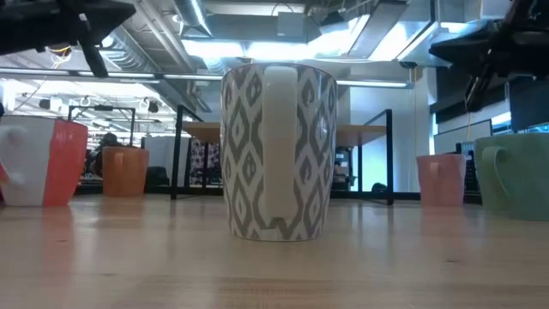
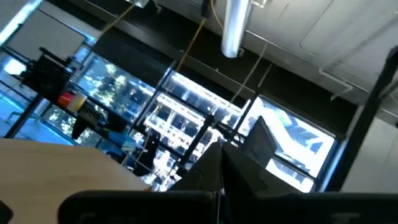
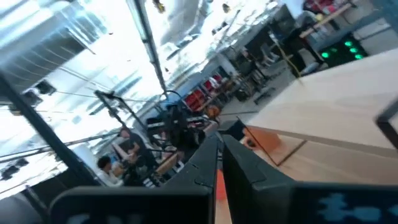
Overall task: Place coffee mugs
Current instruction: Put the orange patterned mug on the shelf
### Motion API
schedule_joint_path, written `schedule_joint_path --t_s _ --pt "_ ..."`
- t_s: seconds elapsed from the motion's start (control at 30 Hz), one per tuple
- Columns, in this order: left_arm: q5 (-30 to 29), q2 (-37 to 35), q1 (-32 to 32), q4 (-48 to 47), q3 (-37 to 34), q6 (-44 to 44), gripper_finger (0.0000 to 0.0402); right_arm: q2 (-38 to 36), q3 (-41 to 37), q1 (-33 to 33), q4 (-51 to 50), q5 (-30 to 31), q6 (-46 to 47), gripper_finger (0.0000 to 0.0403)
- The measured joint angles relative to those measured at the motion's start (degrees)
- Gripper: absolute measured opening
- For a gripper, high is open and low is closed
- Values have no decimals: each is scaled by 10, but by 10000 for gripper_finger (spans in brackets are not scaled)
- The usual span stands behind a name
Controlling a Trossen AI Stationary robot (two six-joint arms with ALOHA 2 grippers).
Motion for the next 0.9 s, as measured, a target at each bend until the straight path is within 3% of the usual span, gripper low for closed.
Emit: schedule_joint_path --t_s 0.17,0.3,0.47,0.63,0.9 --pt "-12 62 0 -2 47 13 1 15 3 0 9 -6 -1 12" --pt "-25 151 0 -5 96 50 2 81 33 0 9 -9 -2 12" --pt "-36 231 0 -45 140 60 1 232 112 0 9 -8 -15 12" --pt "-43 253 0 -53 143 59 1 399 222 0 -19 -14 -29 12" --pt "-41 253 0 -68 143 60 1 632 450 0 -203 -17 -61 12"
